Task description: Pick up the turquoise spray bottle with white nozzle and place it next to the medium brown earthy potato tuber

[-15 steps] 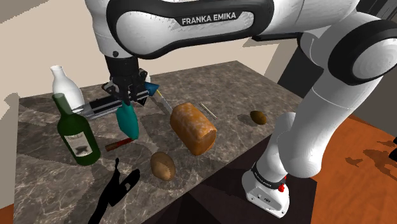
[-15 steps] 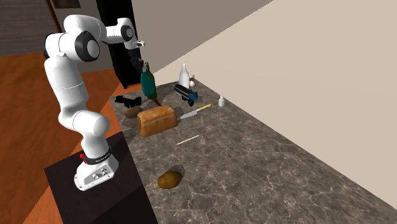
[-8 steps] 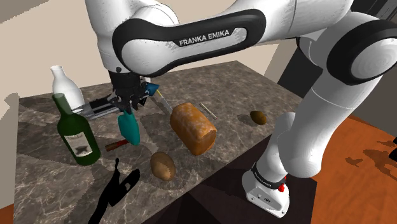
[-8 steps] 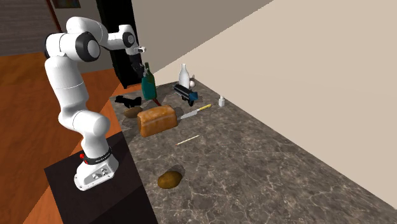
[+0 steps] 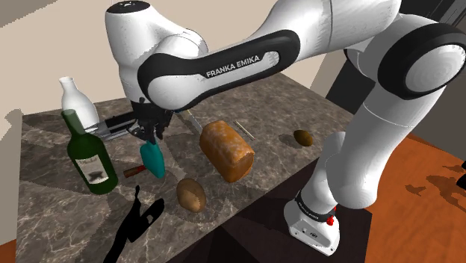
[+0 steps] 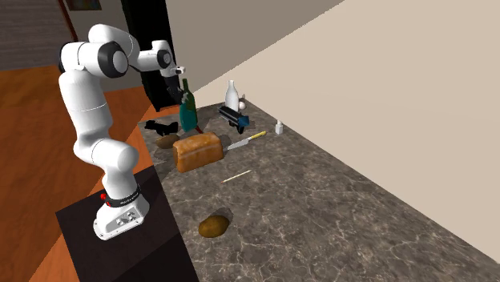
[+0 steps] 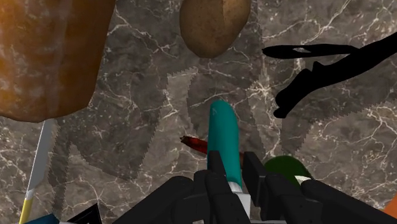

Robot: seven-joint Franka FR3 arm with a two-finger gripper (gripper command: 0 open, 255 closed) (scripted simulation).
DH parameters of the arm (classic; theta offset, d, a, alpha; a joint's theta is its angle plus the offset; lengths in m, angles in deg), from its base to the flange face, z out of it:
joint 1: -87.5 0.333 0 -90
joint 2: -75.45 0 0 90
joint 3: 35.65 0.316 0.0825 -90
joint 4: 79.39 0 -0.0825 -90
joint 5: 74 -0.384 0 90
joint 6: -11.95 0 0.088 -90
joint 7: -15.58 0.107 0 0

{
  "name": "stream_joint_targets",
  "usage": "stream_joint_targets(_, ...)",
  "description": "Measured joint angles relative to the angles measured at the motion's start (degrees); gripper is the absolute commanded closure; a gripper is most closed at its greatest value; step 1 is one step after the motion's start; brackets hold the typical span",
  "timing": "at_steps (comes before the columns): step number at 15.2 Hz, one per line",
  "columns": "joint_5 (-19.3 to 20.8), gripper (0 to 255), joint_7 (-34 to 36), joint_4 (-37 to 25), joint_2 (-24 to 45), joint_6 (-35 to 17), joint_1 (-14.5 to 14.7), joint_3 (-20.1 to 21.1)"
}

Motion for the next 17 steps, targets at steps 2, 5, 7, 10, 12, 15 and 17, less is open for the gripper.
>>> stream_joint_targets(2,0.21,255,0.20,1.05,0.41,-1.44,-0.03,-0.04)
stream_joint_targets(5,0.49,255,0.68,2.60,0.95,-3.48,0.03,-0.01)
stream_joint_targets(7,0.59,255,0.73,2.80,1.23,-3.95,0.00,-0.04)
stream_joint_targets(10,0.62,255,0.79,2.98,1.25,-4.17,0.02,-0.03)
stream_joint_targets(12,0.62,0,0.81,2.99,1.26,-4.19,0.02,-0.03)
stream_joint_targets(15,0.62,0,0.81,2.99,1.26,-4.20,0.02,-0.03)
stream_joint_targets(17,0.62,0,0.81,2.99,1.26,-4.21,0.02,-0.03)
